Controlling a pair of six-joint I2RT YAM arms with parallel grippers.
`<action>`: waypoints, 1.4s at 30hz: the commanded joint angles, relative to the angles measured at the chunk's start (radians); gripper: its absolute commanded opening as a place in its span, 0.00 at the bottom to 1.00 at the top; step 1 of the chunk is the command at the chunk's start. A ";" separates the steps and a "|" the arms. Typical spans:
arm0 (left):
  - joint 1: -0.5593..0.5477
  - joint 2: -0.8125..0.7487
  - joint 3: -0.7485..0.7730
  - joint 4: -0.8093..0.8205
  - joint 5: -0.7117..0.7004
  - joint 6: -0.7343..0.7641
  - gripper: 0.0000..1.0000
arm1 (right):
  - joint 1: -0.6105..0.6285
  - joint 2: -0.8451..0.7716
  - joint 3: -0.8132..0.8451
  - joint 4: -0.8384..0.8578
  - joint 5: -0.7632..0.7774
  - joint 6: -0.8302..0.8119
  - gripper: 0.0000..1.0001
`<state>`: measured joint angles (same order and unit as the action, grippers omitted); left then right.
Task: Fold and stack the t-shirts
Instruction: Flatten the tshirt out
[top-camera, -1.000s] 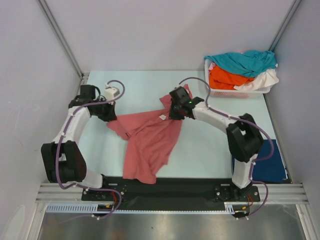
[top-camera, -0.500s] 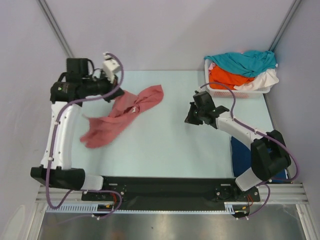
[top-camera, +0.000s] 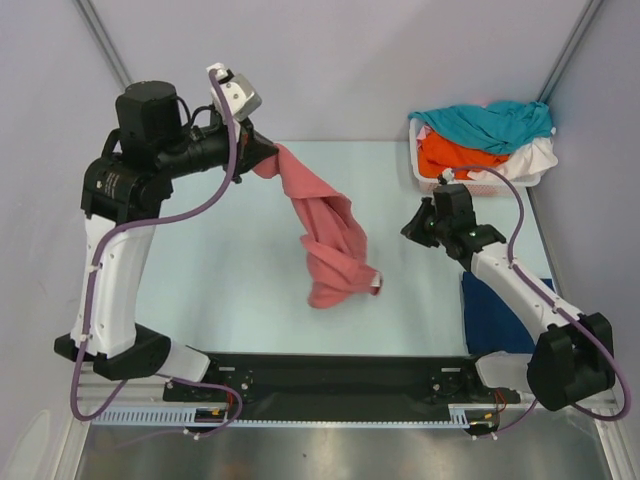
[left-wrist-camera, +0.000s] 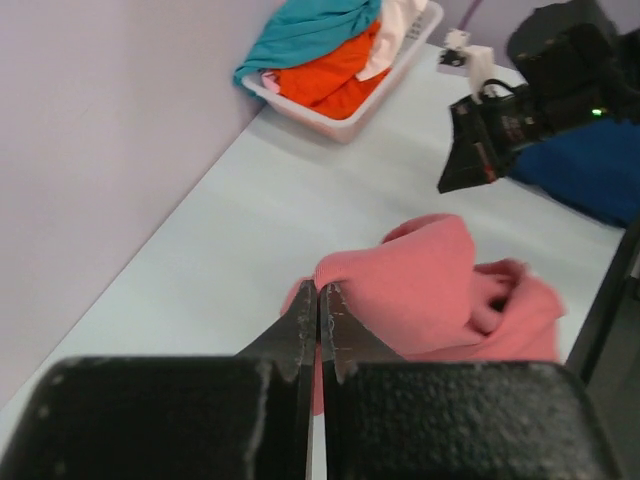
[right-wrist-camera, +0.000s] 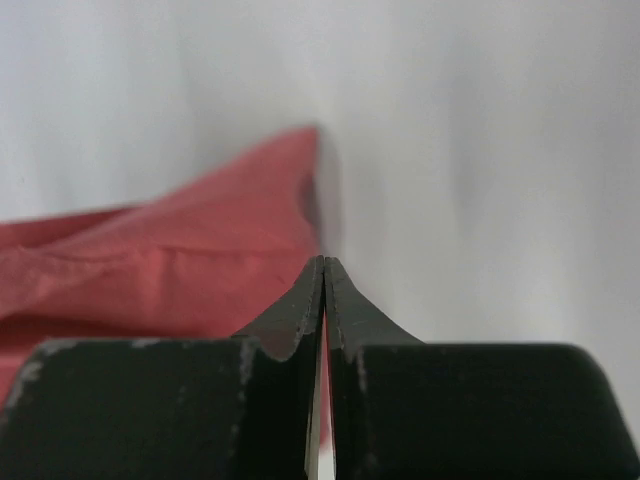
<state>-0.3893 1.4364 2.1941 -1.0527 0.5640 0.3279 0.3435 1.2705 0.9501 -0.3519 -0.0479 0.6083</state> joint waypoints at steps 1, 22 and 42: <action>-0.002 0.032 0.027 0.094 -0.134 -0.082 0.00 | -0.009 -0.045 0.018 -0.030 0.016 -0.034 0.05; 0.035 -0.019 -0.804 0.491 -0.234 -0.087 0.00 | 0.305 0.103 0.024 0.014 -0.133 -0.381 0.81; 0.127 -0.060 -0.840 0.503 -0.222 -0.090 0.00 | 0.330 0.400 0.188 0.041 -0.418 -0.328 0.35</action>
<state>-0.2867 1.4239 1.3560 -0.5983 0.3412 0.2516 0.6758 1.6737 1.0904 -0.3161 -0.3824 0.2729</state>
